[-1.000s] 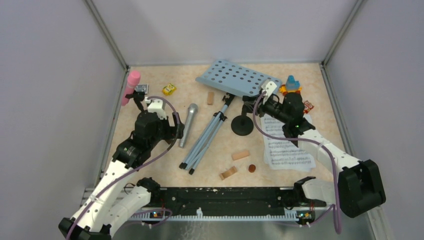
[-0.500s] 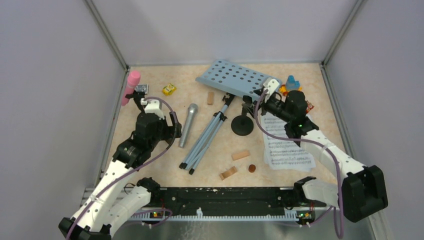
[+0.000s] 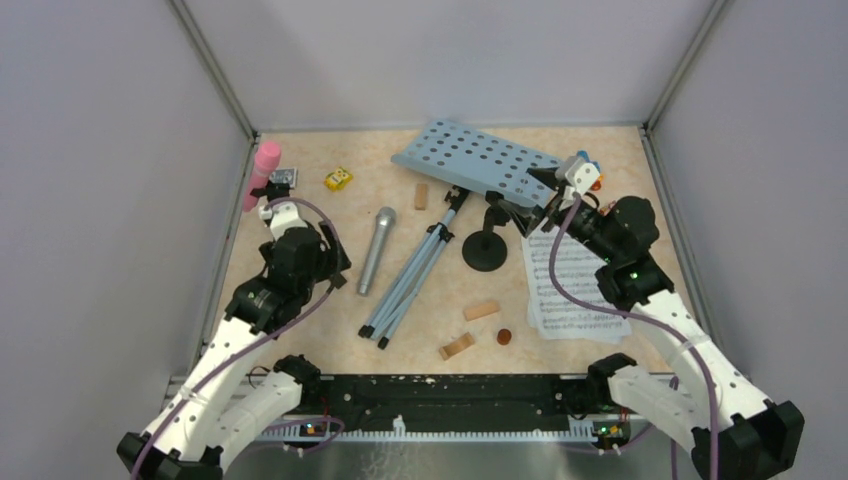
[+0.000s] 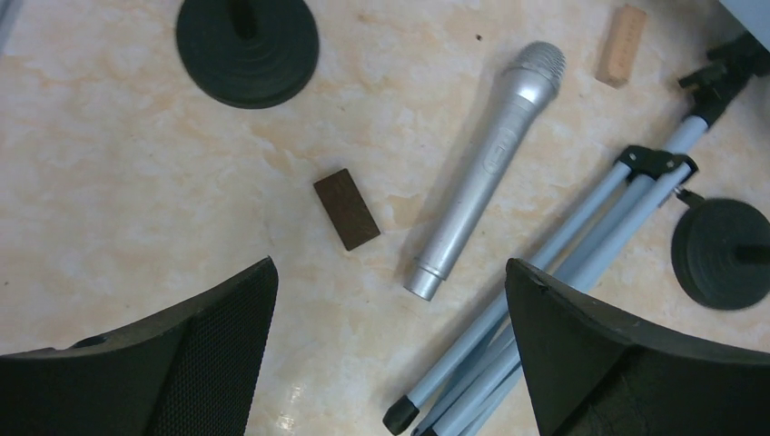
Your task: Pack up the instrument practice props
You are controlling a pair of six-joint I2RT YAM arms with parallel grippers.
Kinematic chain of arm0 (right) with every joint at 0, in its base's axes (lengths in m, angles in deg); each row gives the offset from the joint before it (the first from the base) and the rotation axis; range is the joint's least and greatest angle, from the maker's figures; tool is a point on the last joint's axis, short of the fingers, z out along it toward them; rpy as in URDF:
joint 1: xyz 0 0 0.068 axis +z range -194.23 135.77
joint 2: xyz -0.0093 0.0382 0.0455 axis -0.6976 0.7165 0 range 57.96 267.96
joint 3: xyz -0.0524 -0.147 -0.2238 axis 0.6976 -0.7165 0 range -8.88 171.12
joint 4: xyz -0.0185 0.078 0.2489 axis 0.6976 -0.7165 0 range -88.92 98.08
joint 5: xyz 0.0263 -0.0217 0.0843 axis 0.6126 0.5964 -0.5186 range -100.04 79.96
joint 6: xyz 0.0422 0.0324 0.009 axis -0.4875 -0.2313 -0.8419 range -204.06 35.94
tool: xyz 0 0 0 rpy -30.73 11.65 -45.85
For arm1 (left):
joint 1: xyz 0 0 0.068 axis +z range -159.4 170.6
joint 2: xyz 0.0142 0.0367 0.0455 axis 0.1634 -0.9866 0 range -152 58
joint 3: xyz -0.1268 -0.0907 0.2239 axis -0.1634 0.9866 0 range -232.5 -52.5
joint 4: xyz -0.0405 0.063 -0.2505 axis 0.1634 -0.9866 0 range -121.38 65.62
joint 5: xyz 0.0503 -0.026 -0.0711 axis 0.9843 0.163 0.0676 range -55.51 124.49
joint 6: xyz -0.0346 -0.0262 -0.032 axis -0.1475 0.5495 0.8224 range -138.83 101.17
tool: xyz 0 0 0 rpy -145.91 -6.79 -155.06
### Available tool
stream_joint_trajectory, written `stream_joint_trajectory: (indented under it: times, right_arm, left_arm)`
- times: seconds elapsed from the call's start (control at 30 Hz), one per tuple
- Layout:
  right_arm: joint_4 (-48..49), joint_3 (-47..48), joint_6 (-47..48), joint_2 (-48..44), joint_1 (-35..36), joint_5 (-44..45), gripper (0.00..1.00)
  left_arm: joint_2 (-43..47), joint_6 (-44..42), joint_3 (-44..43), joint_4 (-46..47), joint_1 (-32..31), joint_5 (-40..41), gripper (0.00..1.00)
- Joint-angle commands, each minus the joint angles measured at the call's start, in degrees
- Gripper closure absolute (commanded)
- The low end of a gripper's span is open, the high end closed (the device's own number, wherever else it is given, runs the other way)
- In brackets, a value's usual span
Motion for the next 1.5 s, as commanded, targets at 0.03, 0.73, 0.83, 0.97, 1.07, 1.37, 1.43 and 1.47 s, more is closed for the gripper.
stream_joint_trajectory:
  times: [0.03,0.73,0.83,0.97,1.07,1.37,1.43,1.47]
  right_arm:
    - [-0.9,-1.1,-0.8,-5.0,0.4,-0.1,0.23]
    - [-6.5,-4.1,-1.3,-11.6,0.4,-6.1,0.23]
    - [-6.9,-3.8,-1.8,-11.4,0.4,-6.6,0.24]
    - [-9.0,-2.7,-1.1,-11.2,0.4,-7.7,0.24]
    - [-10.5,-2.2,0.1,-11.2,0.4,-7.6,0.24]
    - [-10.5,-0.4,0.5,-8.1,0.4,-8.9,0.24]
    - [-11.0,0.4,0.9,-7.7,0.4,-8.9,0.24]
    - [-11.2,0.8,1.1,-7.6,0.4,-8.9,0.24]
  left_arm:
    - [-2.0,6.1,-1.2,0.6,-0.1,12.0,0.01]
    - [-18.2,-32.6,25.1,79.9,6.0,21.2,0.01]
    - [-22.3,-35.9,25.3,84.8,8.3,19.9,0.01]
    - [-26.4,-36.3,26.2,90.0,12.0,17.9,0.01]
    - [-30.2,-38.2,26.0,94.2,14.8,16.1,0.03]
    - [-41.2,-44.3,23.0,103.9,19.5,10.7,0.08]
    - [-43.0,-45.8,22.3,105.1,20.0,8.8,0.09]
    - [-43.9,-46.3,22.0,106.2,20.3,8.1,0.1]
